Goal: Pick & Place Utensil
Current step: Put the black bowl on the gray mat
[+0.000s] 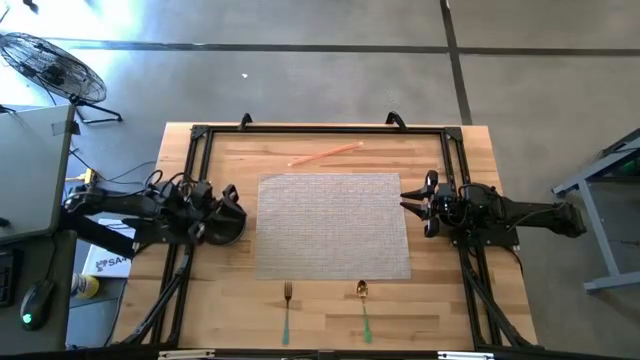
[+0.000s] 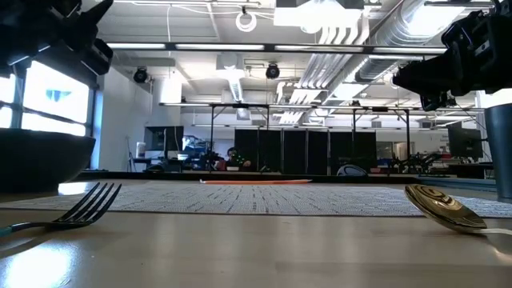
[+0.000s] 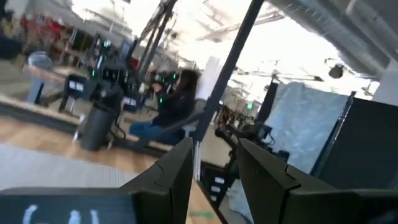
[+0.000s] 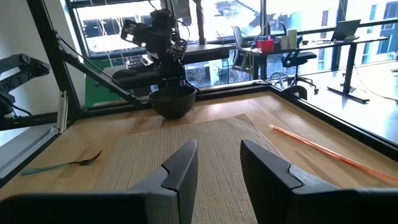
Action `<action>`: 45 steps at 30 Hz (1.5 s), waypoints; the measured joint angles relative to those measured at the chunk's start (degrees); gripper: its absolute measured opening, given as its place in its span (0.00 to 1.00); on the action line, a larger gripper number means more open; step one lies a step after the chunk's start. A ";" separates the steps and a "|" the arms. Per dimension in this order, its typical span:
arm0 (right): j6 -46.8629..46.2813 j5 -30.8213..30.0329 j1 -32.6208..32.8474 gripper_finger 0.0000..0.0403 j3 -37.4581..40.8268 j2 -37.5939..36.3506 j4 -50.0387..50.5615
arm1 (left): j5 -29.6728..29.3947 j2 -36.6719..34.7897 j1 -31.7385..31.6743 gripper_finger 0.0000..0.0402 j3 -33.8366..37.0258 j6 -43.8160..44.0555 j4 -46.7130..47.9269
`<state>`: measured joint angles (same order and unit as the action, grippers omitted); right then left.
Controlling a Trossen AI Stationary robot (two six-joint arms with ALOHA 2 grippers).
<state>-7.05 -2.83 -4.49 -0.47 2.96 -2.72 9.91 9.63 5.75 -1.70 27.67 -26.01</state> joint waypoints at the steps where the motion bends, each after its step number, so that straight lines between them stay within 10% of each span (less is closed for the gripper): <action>1: 0.02 0.00 0.00 0.28 0.00 0.00 0.00 | -0.63 1.01 1.04 0.31 -0.59 -0.25 0.93; 12: 0.02 -0.01 0.01 0.28 0.00 0.02 0.02 | -10.97 15.33 10.81 0.31 -10.45 -10.52 2.75; 23: 0.02 -0.02 0.01 0.28 0.00 0.01 0.07 | -10.92 27.36 13.10 0.31 -28.57 -10.27 29.78; 45: 0.01 0.00 0.02 0.28 0.00 0.00 0.22 | -10.45 54.79 22.74 0.31 -54.14 31.11 86.69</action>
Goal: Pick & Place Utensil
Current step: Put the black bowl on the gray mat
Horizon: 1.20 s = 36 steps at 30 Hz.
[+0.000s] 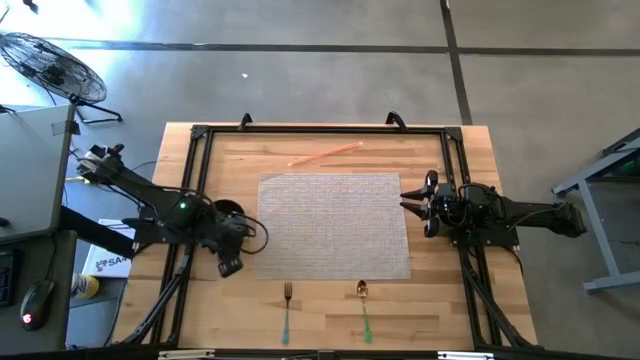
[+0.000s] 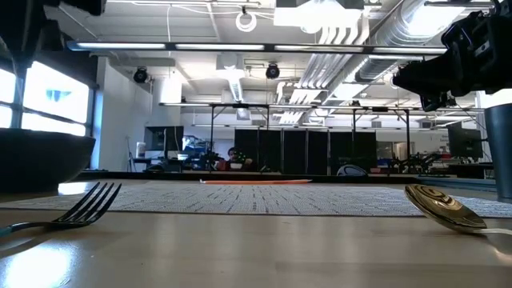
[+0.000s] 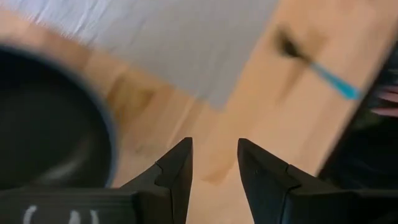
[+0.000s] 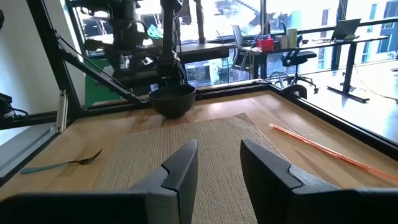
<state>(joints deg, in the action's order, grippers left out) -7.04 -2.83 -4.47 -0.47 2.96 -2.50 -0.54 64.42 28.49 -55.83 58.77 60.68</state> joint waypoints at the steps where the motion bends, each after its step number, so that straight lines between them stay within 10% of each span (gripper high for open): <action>1: 0.01 -0.02 -0.02 0.28 0.00 0.00 0.08 | -0.22 0.59 0.00 0.31 0.00 1.42 1.81; 19: 0.00 -0.01 0.00 0.28 0.00 0.00 0.15 | -4.12 10.97 -8.00 0.60 0.09 -1.27 7.35; 36: -0.01 -0.02 0.00 0.28 0.00 0.00 0.15 | -3.04 19.56 -13.61 0.61 0.14 2.56 6.68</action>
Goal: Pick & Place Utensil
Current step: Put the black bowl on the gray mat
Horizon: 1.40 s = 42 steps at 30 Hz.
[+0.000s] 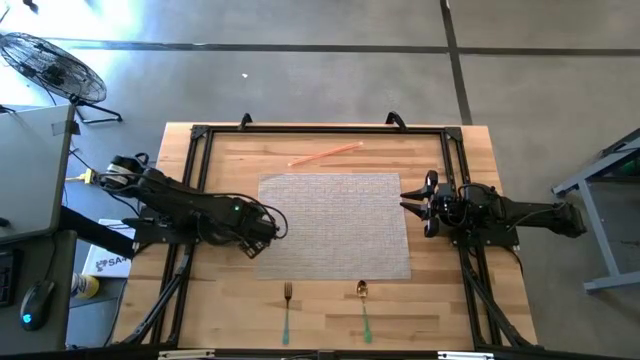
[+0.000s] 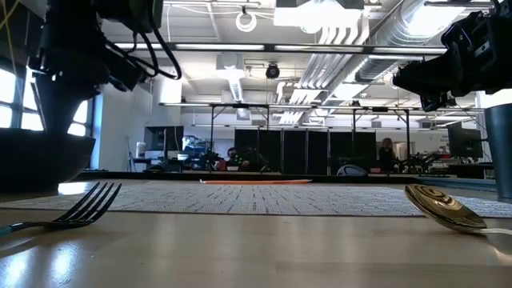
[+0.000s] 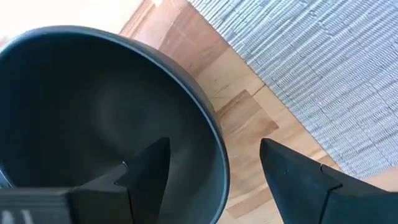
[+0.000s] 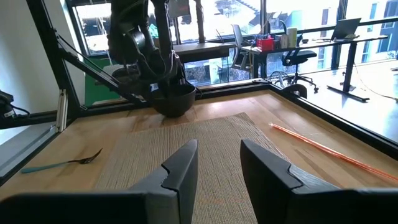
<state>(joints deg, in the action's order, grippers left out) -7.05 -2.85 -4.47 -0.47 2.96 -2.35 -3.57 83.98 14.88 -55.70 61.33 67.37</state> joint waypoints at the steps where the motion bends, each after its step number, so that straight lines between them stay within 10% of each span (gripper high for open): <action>1: 0.01 0.00 -0.01 0.28 0.00 0.00 0.00 | 0.00 0.33 0.10 0.61 0.02 0.79 -0.09; 24: 0.02 0.00 -0.01 0.28 0.00 0.00 0.00 | 1.77 3.39 0.13 0.16 0.04 4.26 -1.20; 42: 0.02 0.00 0.00 0.28 0.00 0.00 0.00 | 1.40 3.35 0.13 0.01 -3.97 -0.85 1.83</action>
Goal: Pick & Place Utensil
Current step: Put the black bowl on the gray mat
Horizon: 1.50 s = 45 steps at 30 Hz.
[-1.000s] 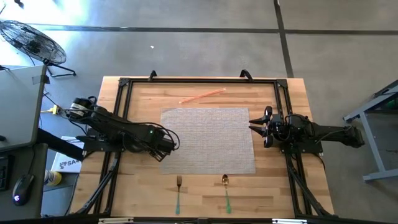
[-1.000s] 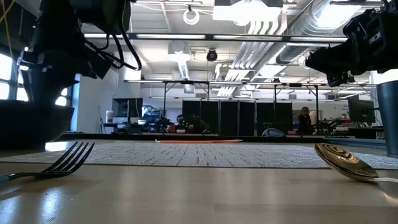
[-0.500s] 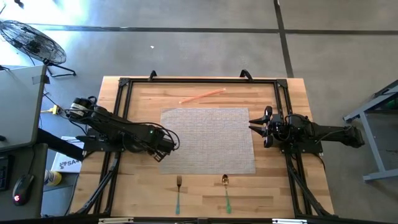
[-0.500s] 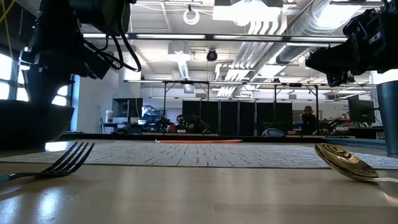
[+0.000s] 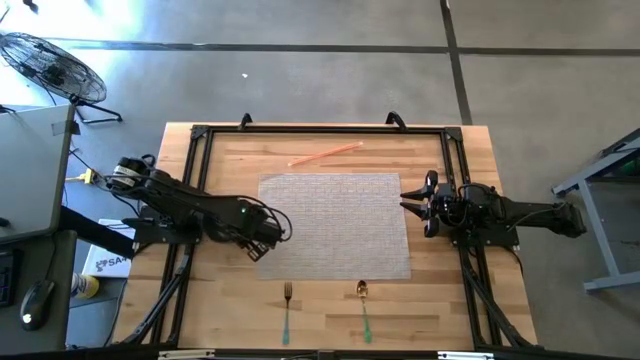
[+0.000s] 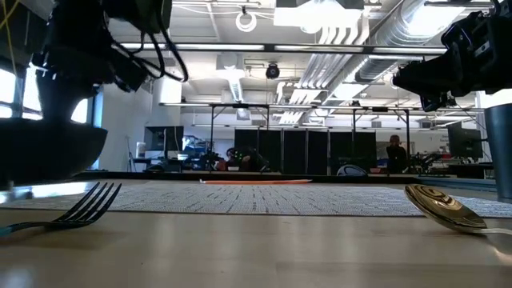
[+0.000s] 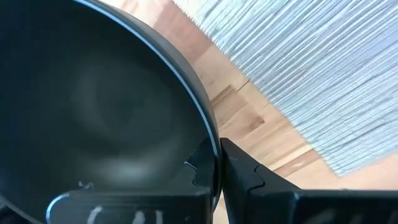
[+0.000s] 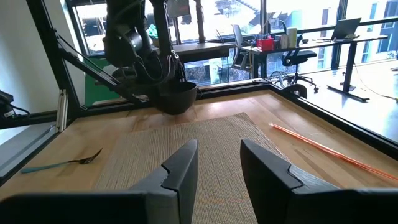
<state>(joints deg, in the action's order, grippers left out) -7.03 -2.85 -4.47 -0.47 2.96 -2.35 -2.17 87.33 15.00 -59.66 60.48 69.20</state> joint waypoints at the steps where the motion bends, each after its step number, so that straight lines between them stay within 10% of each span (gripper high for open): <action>1: -0.01 0.01 0.00 0.28 0.00 0.00 0.00 | -0.27 0.00 0.00 0.01 -0.81 -0.06 0.58; 13: 0.00 0.00 0.00 0.28 0.00 0.00 0.00 | -6.17 -0.02 0.00 0.01 -11.23 -14.01 0.04; 31: 0.00 0.00 -0.02 0.28 0.00 0.02 0.00 | -9.14 23.39 -0.75 0.01 -36.39 -75.01 -2.27; 45: -0.02 0.00 0.00 0.28 0.00 0.05 0.00 | -10.71 34.33 -5.85 0.01 -47.21 -84.86 -3.49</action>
<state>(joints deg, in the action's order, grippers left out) -7.05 -2.85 -4.47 -0.47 3.02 -2.35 -12.89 121.66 9.15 -106.88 -24.38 65.71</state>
